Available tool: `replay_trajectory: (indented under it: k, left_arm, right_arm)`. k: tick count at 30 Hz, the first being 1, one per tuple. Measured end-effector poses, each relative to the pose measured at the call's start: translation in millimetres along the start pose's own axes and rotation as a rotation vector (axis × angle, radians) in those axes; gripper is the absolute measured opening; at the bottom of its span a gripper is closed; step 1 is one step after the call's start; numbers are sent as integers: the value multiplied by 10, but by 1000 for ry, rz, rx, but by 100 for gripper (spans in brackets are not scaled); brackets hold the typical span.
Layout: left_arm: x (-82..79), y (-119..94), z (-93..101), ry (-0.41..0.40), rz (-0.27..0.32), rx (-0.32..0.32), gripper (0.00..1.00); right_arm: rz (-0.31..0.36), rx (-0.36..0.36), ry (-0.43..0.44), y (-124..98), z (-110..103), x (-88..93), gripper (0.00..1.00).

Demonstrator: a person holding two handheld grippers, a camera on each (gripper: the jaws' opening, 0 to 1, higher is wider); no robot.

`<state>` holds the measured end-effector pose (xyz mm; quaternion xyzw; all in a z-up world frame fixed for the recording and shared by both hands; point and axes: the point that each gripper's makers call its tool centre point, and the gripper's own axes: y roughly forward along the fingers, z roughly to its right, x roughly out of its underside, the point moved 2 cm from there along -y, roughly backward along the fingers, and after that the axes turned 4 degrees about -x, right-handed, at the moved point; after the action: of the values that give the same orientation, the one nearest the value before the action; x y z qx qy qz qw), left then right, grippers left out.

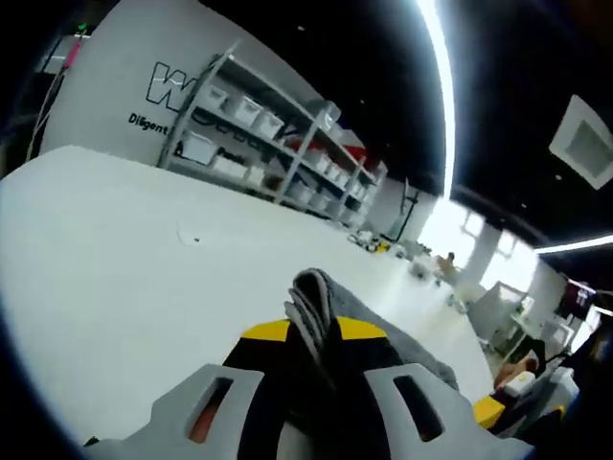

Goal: Open the folded towel by lifting each exposed corner and separating the folded layers until the towel lies flat within the target outline without major curled edges

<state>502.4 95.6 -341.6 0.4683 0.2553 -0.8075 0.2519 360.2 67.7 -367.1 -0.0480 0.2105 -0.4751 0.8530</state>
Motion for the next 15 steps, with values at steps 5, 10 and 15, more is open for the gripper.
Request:
replay_trajectory:
  k: [5, 10, 15]
  left_arm:
    - [-2, -6, -32, 14, 8, -13, 18]
    - [-39, -18, -15, -17, 18, 3, 11]
    - [-41, -18, 5, -15, 17, 9, 7]
  right_arm:
    - [12, 11, 19, -28, 37, -3, 0]
    - [16, 17, 28, -30, 48, -5, 0]
    - [20, 24, 37, -36, 65, -6, 0]
